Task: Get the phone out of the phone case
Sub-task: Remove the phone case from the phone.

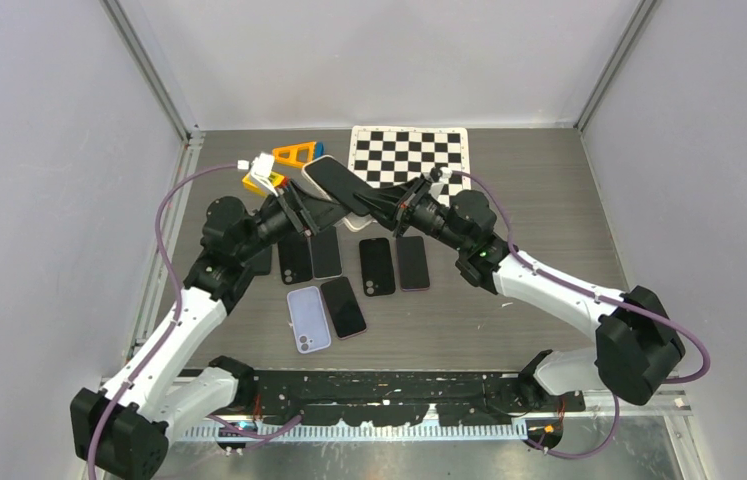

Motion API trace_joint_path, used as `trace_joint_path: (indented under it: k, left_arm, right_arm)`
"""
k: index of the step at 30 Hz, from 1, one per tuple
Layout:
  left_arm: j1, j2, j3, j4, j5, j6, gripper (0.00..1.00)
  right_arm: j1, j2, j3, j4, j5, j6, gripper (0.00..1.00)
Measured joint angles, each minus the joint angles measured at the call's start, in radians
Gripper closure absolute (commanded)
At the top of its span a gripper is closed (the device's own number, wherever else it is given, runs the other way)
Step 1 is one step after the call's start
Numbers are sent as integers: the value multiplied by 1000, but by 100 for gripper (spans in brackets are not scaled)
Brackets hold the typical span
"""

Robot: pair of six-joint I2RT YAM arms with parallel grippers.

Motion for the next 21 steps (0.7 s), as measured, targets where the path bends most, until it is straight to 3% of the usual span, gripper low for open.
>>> trace_joint_path:
  k: [4,7,8,10,17,21]
  left_arm:
    - [-1,14,-14,10,-29,-39,45]
    - [-2,16,-23,17,-52,-64,67]
    - [-2,18,-24,20,-59,-72,80]
    - [-2,21,-26,24,-73,-85,98]
    - [-5,50,-47,-9,-115,-68,100]
    - [-3,53,-47,-41,-153,-36,100]
  right_arm:
    - [2,0,0,-3,3,-18,99]
    - [2,0,0,-5,2,-31,99]
    - [2,0,0,-5,2,-33,99]
    - [2,0,-2,-5,1,-41,99]
    - [-23,-30,-32,-47,-9,-153,99]
    - [-55,-127,-61,-166,-20,-261,99]
